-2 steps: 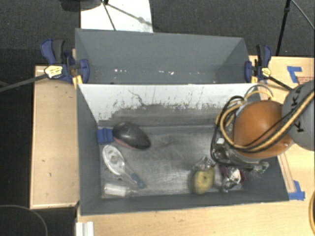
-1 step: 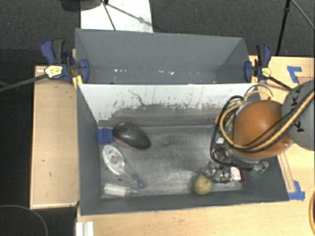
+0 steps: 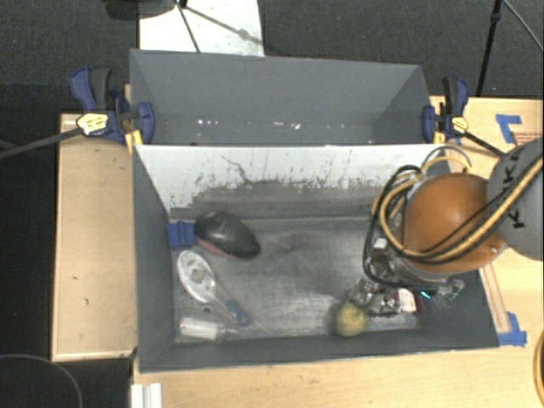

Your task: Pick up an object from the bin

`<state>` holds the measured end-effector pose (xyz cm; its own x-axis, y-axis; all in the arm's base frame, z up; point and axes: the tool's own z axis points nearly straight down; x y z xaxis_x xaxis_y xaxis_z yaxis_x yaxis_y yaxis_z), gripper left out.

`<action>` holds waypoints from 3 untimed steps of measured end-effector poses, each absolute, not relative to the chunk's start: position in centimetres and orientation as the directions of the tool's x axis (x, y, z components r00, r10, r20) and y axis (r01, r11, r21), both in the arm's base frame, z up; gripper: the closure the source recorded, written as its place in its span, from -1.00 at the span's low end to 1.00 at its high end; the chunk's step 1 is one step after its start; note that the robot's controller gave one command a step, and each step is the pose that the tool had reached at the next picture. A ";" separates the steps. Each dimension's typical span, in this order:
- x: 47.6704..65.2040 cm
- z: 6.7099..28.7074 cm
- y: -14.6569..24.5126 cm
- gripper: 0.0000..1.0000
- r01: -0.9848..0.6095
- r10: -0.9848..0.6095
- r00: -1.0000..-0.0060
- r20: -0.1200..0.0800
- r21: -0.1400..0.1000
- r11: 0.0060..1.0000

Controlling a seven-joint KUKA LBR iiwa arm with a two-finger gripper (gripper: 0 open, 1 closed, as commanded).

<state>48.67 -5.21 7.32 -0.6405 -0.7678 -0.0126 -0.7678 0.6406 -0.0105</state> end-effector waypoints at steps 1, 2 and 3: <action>48.0 8.5 0.2 -1.00 -0.898 -0.898 -0.439 -0.009 -0.010 0.439; 48.1 7.3 1.7 -1.00 -0.962 -0.962 -0.273 -0.004 -0.012 0.273; 48.1 7.3 1.7 1.00 -0.962 -0.962 -0.274 -0.004 -0.012 0.274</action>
Offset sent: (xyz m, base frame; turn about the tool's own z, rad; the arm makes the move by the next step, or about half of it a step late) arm -0.0096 0.0529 0.0103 -0.2433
